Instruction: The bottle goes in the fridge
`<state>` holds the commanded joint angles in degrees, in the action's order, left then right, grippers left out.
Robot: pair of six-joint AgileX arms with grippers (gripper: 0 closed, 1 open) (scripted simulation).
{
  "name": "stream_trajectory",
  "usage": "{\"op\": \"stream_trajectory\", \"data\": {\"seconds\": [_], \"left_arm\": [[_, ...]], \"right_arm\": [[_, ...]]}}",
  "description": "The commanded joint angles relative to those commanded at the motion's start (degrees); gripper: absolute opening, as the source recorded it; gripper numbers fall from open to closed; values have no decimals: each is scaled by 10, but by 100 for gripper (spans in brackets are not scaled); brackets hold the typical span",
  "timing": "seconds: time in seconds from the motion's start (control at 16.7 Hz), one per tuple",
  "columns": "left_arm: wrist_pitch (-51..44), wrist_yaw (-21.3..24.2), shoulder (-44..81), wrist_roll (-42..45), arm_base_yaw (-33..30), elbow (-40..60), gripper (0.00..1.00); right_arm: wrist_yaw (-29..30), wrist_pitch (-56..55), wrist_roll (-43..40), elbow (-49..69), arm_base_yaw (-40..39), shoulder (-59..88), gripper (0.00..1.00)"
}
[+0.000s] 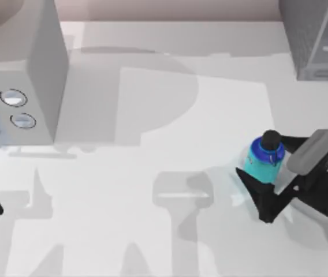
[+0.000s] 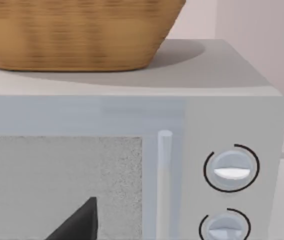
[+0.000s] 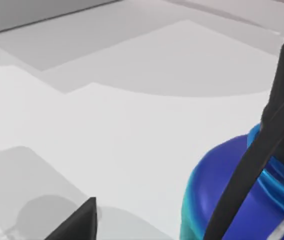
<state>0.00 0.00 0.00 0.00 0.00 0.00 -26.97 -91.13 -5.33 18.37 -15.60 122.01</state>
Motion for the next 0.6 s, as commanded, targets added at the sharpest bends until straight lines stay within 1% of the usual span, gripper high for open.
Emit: {"op": "stream_trajectory", "data": {"seconds": [0.12, 0.6], "left_arm": [[0, 0, 0, 0, 0, 0, 100], [0, 0, 0, 0, 0, 0, 100]], "right_arm": [[0, 0, 0, 0, 0, 0, 100], [0, 0, 0, 0, 0, 0, 40]]}}
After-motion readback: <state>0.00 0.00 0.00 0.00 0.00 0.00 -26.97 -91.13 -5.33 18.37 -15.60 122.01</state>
